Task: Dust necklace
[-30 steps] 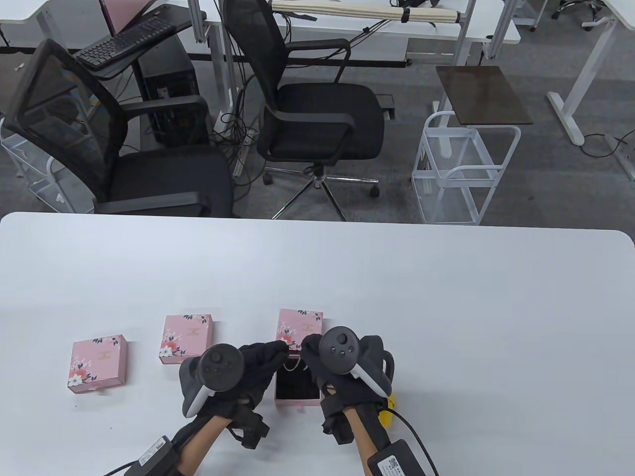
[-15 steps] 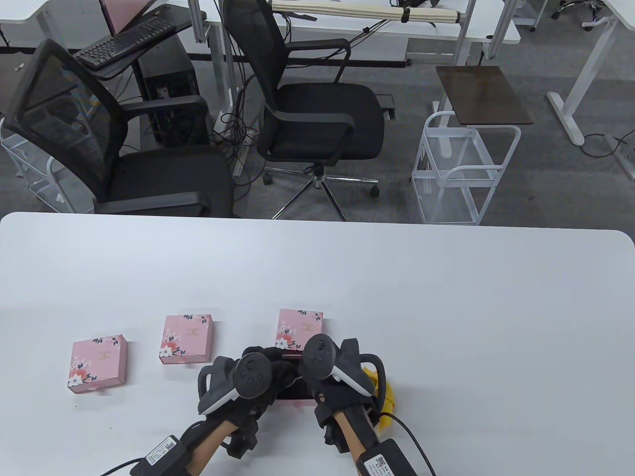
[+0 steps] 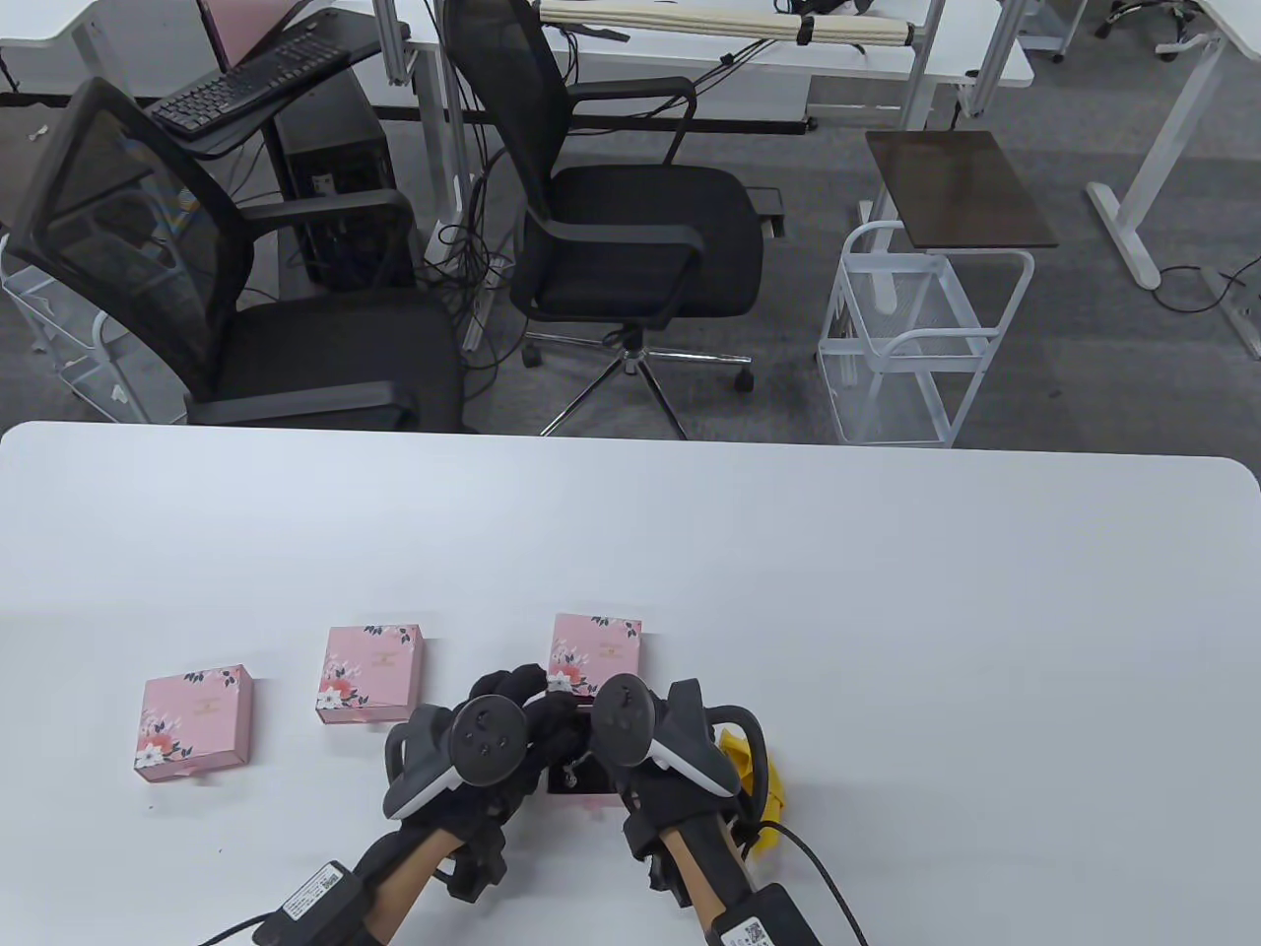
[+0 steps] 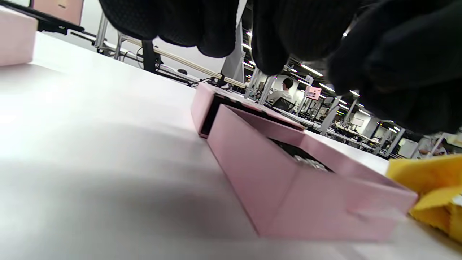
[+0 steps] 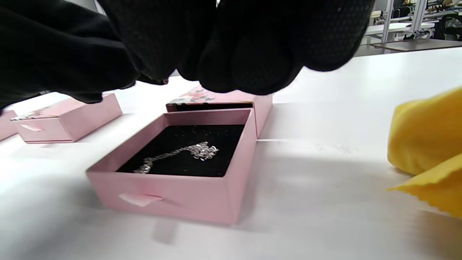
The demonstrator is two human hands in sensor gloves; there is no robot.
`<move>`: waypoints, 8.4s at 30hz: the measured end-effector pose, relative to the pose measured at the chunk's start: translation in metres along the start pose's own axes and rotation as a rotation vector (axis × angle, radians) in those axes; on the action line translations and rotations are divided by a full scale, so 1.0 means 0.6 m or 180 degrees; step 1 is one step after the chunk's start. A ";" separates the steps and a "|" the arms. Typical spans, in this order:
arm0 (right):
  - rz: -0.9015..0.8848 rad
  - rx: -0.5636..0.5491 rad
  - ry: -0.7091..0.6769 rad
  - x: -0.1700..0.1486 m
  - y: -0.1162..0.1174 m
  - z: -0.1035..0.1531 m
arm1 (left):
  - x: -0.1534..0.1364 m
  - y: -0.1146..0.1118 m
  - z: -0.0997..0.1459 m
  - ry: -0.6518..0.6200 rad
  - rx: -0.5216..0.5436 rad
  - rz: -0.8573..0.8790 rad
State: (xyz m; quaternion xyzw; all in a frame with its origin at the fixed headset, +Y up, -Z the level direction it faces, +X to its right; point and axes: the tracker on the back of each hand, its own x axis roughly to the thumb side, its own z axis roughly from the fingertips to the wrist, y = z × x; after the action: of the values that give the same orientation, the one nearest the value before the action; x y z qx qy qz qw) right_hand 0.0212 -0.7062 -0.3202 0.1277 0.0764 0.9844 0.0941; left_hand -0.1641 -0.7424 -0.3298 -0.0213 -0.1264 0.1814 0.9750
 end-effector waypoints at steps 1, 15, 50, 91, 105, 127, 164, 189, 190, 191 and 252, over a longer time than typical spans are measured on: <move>0.0016 0.0019 -0.0017 0.002 0.001 0.006 | -0.005 0.003 -0.002 0.0012 -0.0033 0.0056; 0.0499 0.0361 -0.0004 0.003 0.065 0.041 | 0.008 -0.044 -0.041 -0.0011 -0.0705 -0.0292; 0.0751 -0.0644 0.0047 0.003 0.085 0.034 | -0.002 -0.049 -0.047 0.0030 -0.0861 -0.0120; 0.0607 -0.0057 0.0686 0.003 0.051 -0.090 | -0.023 -0.047 -0.042 -0.0066 -0.0866 0.0278; -0.0066 0.0435 0.1018 0.052 0.078 -0.148 | -0.060 0.060 0.065 -0.0011 0.0049 0.0611; -0.0151 -0.0165 0.1874 -0.231 -0.077 -0.066 | -0.076 0.061 0.075 0.0034 0.0165 0.0698; -0.0606 -0.1100 0.0321 -0.151 -0.062 0.106 | -0.210 0.032 -0.005 0.1935 -0.0843 -0.0264; -0.0748 -0.0878 0.0293 -0.161 -0.023 0.108 | 0.003 0.019 -0.100 0.1598 -0.0732 -0.0502; -0.0750 -0.0854 0.0301 -0.162 -0.021 0.109 | 0.017 0.012 -0.106 0.1552 -0.0721 -0.0517; -0.0752 -0.0827 0.0308 -0.164 -0.020 0.108 | 0.026 0.006 -0.109 0.1525 -0.0730 -0.0530; -0.3101 0.0441 0.1860 -0.034 0.130 -0.070 | -0.020 -0.044 -0.025 0.0059 -0.0703 -0.0285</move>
State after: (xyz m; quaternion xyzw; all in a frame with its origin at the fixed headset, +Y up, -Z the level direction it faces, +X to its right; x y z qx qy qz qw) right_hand 0.0164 -0.7915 -0.3516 -0.1938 0.2135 0.8146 0.5033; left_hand -0.1619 -0.7711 -0.3448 -0.1247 -0.1374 0.1224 0.9750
